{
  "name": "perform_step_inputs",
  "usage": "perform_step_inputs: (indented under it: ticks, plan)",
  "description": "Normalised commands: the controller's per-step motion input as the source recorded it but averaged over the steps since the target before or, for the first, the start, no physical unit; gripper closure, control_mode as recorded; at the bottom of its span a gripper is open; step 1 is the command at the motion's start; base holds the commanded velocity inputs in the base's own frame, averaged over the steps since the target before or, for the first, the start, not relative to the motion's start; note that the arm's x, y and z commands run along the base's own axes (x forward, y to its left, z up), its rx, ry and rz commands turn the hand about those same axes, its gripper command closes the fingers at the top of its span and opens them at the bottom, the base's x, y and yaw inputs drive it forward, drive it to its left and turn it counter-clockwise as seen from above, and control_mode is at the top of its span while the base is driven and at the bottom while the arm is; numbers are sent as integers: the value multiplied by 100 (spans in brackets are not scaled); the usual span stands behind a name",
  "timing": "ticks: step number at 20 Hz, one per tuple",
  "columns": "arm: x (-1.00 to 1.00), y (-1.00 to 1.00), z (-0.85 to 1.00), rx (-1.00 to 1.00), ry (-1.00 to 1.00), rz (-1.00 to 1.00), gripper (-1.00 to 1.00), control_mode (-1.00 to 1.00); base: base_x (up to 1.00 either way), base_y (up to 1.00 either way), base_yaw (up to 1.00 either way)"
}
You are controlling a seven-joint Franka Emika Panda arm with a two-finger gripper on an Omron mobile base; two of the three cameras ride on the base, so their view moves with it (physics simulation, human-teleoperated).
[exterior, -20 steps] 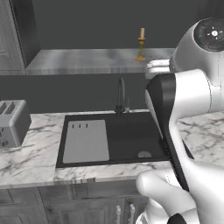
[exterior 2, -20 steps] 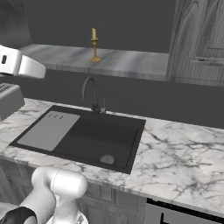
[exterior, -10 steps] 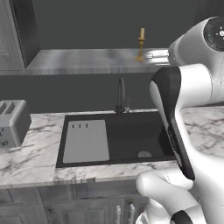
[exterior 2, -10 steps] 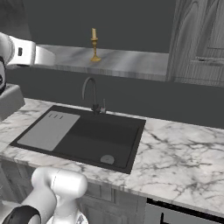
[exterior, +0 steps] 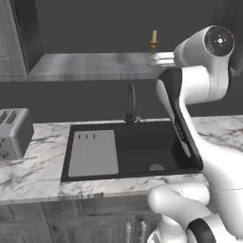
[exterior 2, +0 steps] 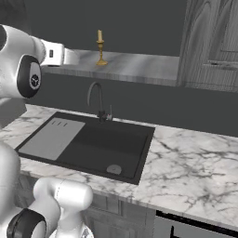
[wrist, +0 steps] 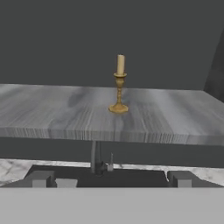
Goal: Get the candle and the beer from the cabinet and move them to the dining counter.
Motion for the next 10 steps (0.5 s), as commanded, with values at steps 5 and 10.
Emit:
perform_step_inputs:
  ticks: [5,10]
  plan:
    - [55,11,-5,0,0,-1,-100,-100,0,0,0]
    - [47,10,-12,0,-4,-1,-100,-100,0,0,0]
